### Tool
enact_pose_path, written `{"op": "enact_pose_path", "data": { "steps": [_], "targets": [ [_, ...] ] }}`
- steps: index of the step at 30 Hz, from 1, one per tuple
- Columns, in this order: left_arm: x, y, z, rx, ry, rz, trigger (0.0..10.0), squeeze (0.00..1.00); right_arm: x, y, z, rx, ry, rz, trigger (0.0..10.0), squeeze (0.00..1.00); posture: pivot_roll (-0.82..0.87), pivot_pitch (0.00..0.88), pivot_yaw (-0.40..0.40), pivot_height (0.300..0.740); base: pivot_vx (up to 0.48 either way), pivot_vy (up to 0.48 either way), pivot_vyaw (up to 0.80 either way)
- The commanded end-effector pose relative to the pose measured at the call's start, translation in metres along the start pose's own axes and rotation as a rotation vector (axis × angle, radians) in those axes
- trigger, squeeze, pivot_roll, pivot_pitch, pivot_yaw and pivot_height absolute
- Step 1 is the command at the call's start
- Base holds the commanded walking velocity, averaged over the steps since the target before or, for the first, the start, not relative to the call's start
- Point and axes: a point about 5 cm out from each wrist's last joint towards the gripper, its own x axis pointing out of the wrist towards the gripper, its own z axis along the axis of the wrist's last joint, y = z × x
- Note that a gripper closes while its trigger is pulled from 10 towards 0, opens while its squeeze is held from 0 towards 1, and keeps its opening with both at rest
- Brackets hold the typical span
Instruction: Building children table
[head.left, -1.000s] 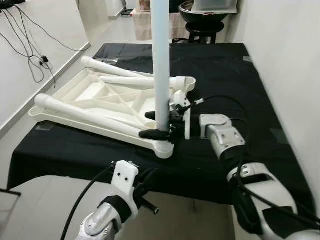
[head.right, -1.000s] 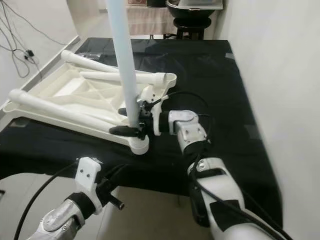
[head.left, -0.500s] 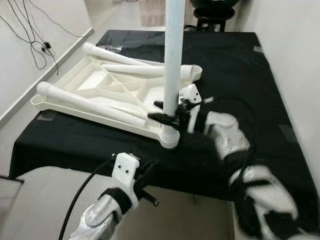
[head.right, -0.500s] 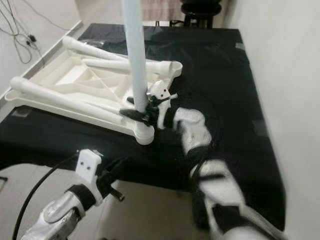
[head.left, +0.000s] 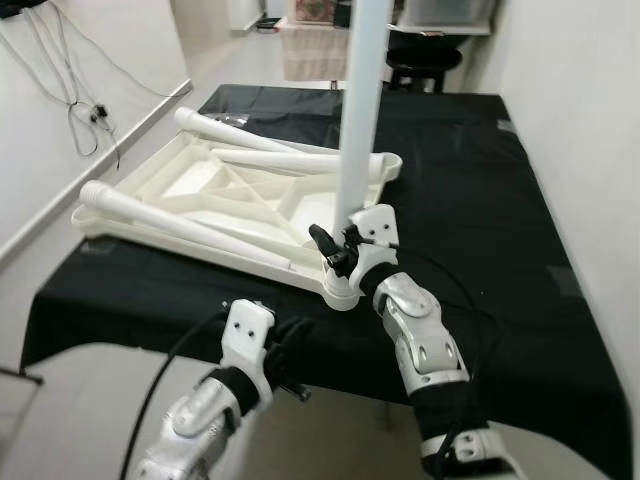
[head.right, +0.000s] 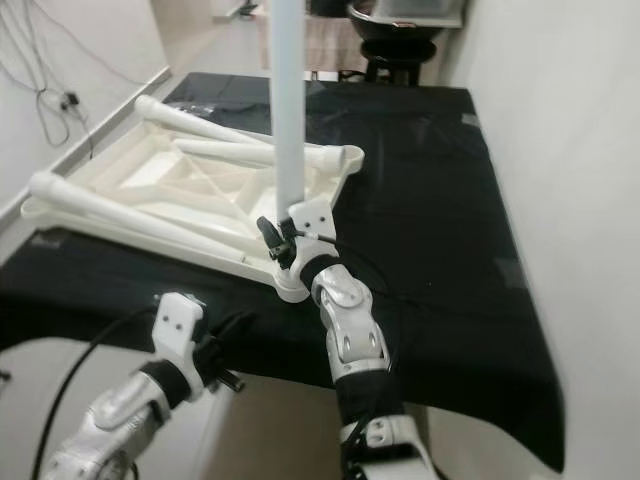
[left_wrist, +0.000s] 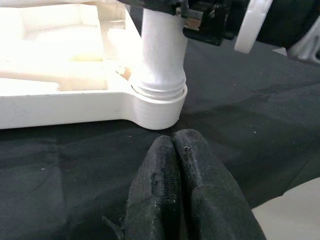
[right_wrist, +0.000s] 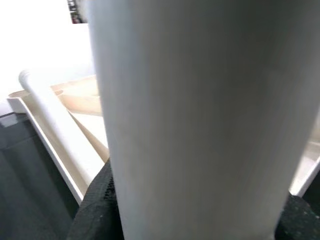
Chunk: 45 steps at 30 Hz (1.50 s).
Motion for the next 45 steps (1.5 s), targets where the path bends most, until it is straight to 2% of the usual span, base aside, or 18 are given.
{"op": "enact_pose_path", "data": {
  "steps": [1,2,3,5,7,8,9,11,12,19,20,21,22,32,34,39,40,45],
  "targets": [
    [0.001,0.003,-0.002,0.005,0.003,0.01,10.0,0.0,-0.001,-0.004,-0.019,0.045,0.066,0.036,10.0,0.78,-0.01,0.067,0.031,0.74,0.0,0.0,0.0],
    [0.001,0.003,-0.002,0.005,0.003,0.01,10.0,0.0,-0.001,-0.004,-0.019,0.045,0.066,0.036,10.0,0.78,-0.01,0.067,0.031,0.74,0.0,0.0,0.0],
    [0.002,0.003,-0.002,0.006,0.003,0.006,10.0,0.0,0.004,-0.006,-0.014,0.084,0.034,0.12,10.0,1.0,-0.01,0.067,0.033,0.74,0.0,0.0,0.0],
    [0.002,0.002,-0.001,0.007,0.003,0.003,10.0,0.0,0.004,-0.008,-0.006,0.104,0.015,0.156,10.0,1.0,-0.01,0.07,0.032,0.74,0.0,0.0,0.0],
    [0.002,0.002,-0.001,0.007,0.002,0.001,10.0,0.0,0.004,-0.007,0.0,0.118,0.007,0.278,10.0,1.0,-0.01,0.073,0.032,0.74,0.0,0.0,0.0],
    [0.001,0.001,-0.001,0.005,0.0,-0.002,10.0,0.0,0.004,-0.008,0.003,0.089,0.018,0.408,10.0,0.0,0.0,0.078,0.031,0.74,0.0,0.0,0.0],
    [0.0,-0.001,-0.001,0.004,-0.002,-0.004,10.0,0.0,0.004,-0.012,0.004,0.021,0.041,0.49,10.0,0.0,0.01,0.085,0.029,0.74,0.0,0.0,0.0],
    [0.0,-0.001,-0.001,0.004,-0.002,-0.004,10.0,0.0,0.004,-0.012,0.004,0.021,0.041,0.49,10.0,0.0,0.01,0.085,0.029,0.74,0.0,0.0,0.0],
    [-0.001,-0.002,-0.001,0.003,-0.004,-0.005,10.0,0.0,0.005,-0.016,0.003,-0.01,0.074,0.556,10.0,0.0,0.02,0.091,0.029,0.74,0.0,0.0,0.0],
    [-0.01,-0.01,0.0,-0.009,-0.005,-0.009,10.0,0.0,0.016,-0.023,0.016,0.001,0.107,0.654,10.0,0.0,0.06,0.137,0.033,0.74,0.0,0.0,0.0],
    [-0.014,-0.013,0.001,-0.016,-0.003,-0.012,10.0,0.0,0.02,-0.025,0.021,0.015,0.104,0.652,4.7,0.0,0.06,0.145,0.035,0.74,0.0,0.0,0.0],
    [-0.014,-0.013,0.001,-0.016,-0.003,-0.012,10.0,0.0,0.02,-0.025,0.021,0.015,0.104,0.652,4.7,0.0,0.06,0.145,0.035,0.74,0.0,0.0,0.0],
    [-0.016,-0.015,0.001,-0.02,0.0,-0.016,10.0,0.0,0.022,-0.026,0.025,0.027,0.101,0.644,0.0,0.0,0.07,0.151,0.036,0.74,0.0,0.0,0.0],
    [-0.018,-0.017,0.001,-0.028,0.004,-0.019,10.0,0.0,0.017,-0.042,0.027,0.036,0.097,0.624,0.0,0.0,0.05,0.149,0.035,0.74,0.0,0.0,0.0],
    [-0.015,-0.015,0.0,-0.026,0.003,-0.02,10.0,0.0,0.01,-0.053,0.023,0.0,0.083,0.59,0.0,0.0,0.03,0.136,0.034,0.74,0.0,0.0,0.0],
    [-0.012,-0.012,0.001,-0.019,0.003,-0.018,10.0,0.0,0.003,-0.06,0.017,-0.044,0.039,0.501,0.0,0.0,0.01,0.135,0.034,0.74,0.0,0.0,0.0],
    [-0.012,-0.011,0.0,-0.019,0.003,-0.017,10.0,0.0,0.002,-0.059,0.01,0.017,0.043,0.418,0.0,0.0,-0.01,0.133,0.035,0.74,0.0,0.0,0.0],
    [-0.012,-0.01,0.0,-0.02,0.003,-0.016,10.0,0.0,0.003,-0.058,0.005,0.065,0.054,0.362,0.0,0.0,-0.02,0.129,0.035,0.74,0.0,0.0,0.0]
  ]
}}
